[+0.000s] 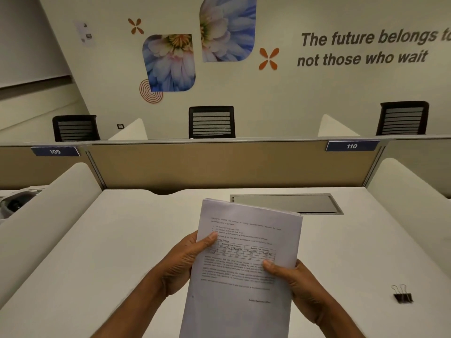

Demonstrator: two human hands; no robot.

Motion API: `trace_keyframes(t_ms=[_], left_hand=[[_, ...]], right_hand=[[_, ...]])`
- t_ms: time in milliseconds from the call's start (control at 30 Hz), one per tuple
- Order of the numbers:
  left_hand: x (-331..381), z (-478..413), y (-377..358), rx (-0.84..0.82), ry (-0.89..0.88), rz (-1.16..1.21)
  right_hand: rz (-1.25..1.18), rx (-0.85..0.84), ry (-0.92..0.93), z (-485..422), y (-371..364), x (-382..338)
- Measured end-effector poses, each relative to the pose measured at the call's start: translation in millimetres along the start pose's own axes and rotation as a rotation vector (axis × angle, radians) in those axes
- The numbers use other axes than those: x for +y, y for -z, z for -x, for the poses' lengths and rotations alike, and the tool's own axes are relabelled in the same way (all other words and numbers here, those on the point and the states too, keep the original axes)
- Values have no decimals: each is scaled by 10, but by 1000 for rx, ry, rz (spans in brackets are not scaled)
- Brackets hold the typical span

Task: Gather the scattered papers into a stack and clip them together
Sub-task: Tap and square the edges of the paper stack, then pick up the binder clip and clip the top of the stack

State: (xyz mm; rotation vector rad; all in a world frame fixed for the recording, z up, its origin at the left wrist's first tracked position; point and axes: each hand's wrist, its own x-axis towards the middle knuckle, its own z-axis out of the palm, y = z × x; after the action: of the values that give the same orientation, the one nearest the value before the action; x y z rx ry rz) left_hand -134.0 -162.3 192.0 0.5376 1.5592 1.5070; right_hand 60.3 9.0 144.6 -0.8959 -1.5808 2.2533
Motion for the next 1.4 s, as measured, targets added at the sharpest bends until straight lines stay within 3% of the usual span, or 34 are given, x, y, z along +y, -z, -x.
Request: trace_keyframes(t_ms=[333, 600, 867, 1267, 1400], left_hand=[[-37, -105, -78, 40, 57, 61], [-51, -224, -52, -42, 142, 83], [-58, -314, -293, -33, 74, 12], [-188, -552, -1327, -37, 77, -16], [-133, -714, -1645, -20, 67, -71]], right_hand=[[35, -7, -48, 134, 1, -24], [12, 47, -76, 143, -57, 20], [-1, 139, -35, 113, 141, 25], [46, 61, -25, 122, 1259, -120], [147, 83, 89, 170, 2048, -273]])
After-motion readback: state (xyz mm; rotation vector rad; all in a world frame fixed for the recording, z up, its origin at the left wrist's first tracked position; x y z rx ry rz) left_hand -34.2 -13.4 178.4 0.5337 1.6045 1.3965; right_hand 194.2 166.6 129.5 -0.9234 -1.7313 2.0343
